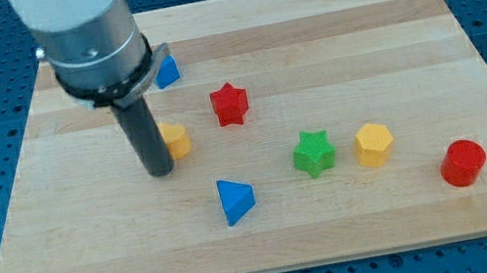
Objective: Keep blue triangle in between green star and red star
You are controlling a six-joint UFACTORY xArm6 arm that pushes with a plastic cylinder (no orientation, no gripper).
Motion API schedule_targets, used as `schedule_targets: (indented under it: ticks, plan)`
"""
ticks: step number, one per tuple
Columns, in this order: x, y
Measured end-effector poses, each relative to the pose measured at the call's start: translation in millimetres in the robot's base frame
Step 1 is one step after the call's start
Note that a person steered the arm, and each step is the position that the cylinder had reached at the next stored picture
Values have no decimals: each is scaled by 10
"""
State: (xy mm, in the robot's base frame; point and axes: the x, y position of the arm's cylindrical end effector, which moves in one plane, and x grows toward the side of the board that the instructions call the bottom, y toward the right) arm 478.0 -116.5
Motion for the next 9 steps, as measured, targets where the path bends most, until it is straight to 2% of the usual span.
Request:
schedule_targets:
  ticks: [2,4,6,8,9]
  plan:
    - [-605,173]
    - [-650,164]
    - [331,-23]
    - [1182,122]
    - [1147,631]
